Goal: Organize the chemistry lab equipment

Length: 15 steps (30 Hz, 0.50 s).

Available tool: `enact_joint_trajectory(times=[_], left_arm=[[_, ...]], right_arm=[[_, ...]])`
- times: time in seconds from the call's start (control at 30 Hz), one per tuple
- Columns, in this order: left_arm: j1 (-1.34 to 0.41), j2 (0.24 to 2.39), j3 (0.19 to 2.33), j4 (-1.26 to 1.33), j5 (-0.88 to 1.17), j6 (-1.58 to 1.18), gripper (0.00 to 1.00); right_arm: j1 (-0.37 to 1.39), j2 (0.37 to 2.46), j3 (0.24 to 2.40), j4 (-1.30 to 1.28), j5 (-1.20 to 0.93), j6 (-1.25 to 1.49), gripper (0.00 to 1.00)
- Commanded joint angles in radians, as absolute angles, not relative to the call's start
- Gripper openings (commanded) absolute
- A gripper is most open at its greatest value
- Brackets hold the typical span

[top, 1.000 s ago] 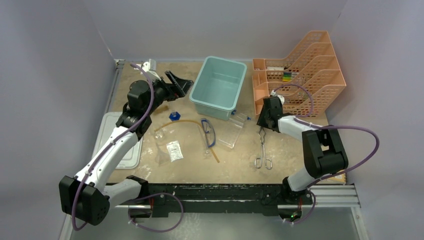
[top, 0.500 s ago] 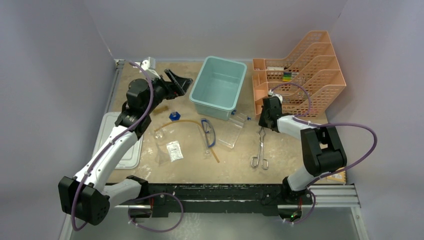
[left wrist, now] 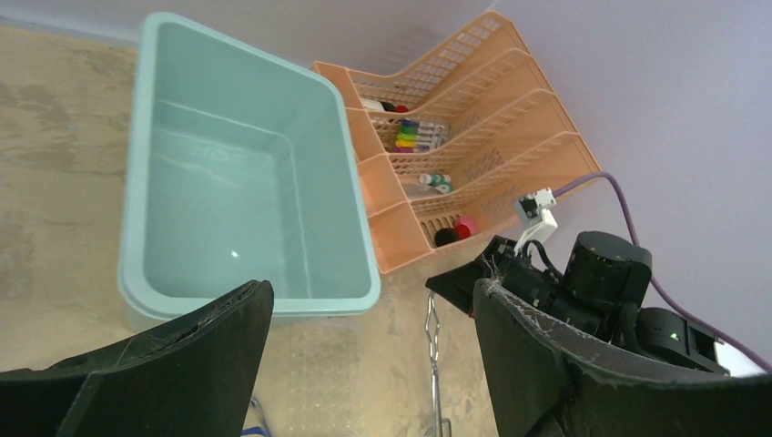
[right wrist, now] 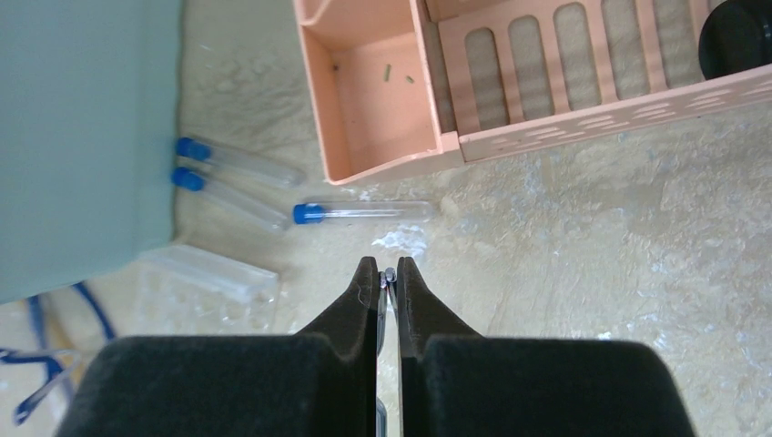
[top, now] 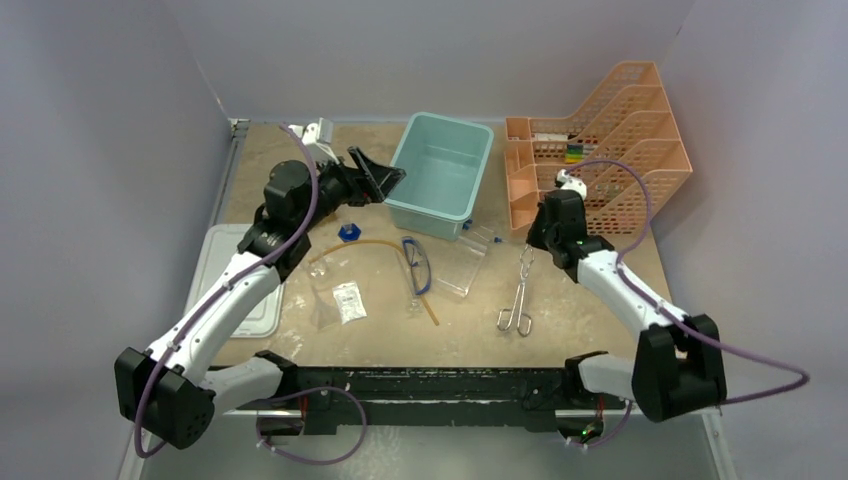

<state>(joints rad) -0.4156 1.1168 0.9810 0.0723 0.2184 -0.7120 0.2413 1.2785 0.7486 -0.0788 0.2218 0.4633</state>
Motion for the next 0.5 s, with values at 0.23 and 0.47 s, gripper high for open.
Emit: enact_joint_trajectory(times=[0.23,0.47], left_arm=[[-0.661,1.255,1.07,0.14,0.25,-0.664,0.77],[-0.883,1.438,1.197,-0.004,0.082,-0.65,0.7]], right_arm=[[0.242,1.057,0.821,-0.253,0.116,0.584,0.0],[0.242,1.042,0.921,-0.296,0.051,0.672,0.0]])
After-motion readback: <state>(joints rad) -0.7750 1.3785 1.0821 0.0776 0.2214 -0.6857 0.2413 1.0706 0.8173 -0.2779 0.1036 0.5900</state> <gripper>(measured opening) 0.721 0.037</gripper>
